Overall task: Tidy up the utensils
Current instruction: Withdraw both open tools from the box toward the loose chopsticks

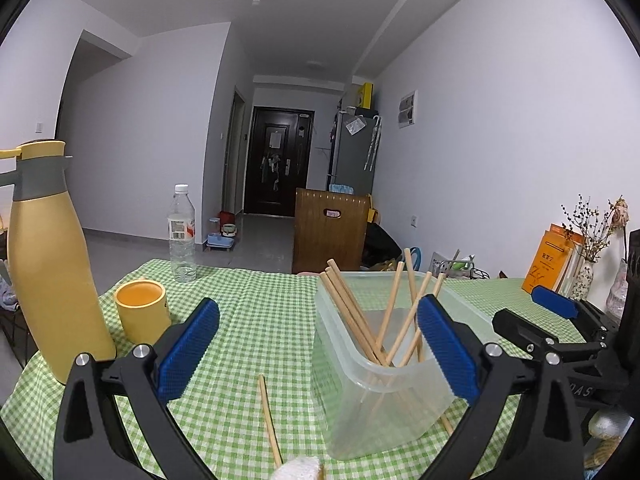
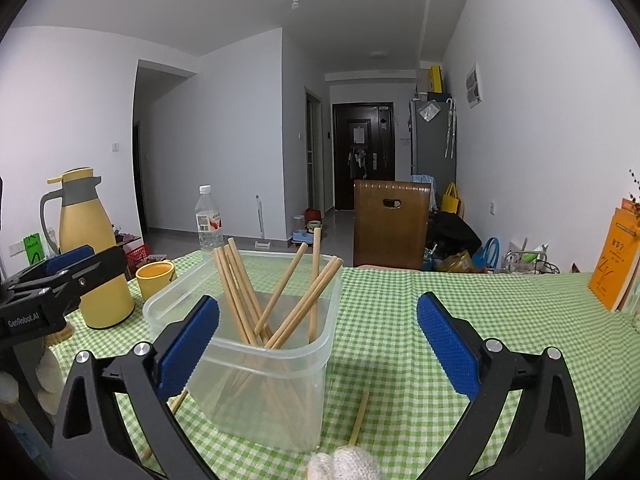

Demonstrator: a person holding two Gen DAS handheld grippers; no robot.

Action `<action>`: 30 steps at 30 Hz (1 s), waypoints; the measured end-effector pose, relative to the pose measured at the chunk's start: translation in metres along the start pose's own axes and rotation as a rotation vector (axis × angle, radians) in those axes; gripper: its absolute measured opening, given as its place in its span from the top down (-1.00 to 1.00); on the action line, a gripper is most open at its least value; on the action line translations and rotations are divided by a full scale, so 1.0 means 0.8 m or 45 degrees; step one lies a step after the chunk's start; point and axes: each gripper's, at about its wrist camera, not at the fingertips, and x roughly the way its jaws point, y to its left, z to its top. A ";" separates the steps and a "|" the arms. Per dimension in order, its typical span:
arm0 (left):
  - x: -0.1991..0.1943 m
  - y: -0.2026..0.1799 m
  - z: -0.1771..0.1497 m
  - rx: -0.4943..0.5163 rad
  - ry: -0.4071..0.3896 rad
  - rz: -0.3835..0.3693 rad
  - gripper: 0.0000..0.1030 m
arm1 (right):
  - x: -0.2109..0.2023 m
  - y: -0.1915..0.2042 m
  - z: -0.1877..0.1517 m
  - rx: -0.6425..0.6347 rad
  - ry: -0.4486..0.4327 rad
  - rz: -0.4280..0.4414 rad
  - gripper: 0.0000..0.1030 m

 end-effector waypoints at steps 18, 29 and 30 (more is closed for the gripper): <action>-0.063 0.001 -0.029 0.038 0.014 -0.046 -0.86 | -0.060 0.026 -0.033 -0.023 0.029 0.040 -0.85; -0.069 0.013 -0.072 0.034 0.105 -0.024 -0.86 | -0.072 0.020 -0.075 0.043 0.117 0.025 -0.85; -0.067 0.014 -0.078 0.027 0.119 -0.026 -0.86 | -0.072 0.019 -0.078 0.047 0.127 0.019 -0.85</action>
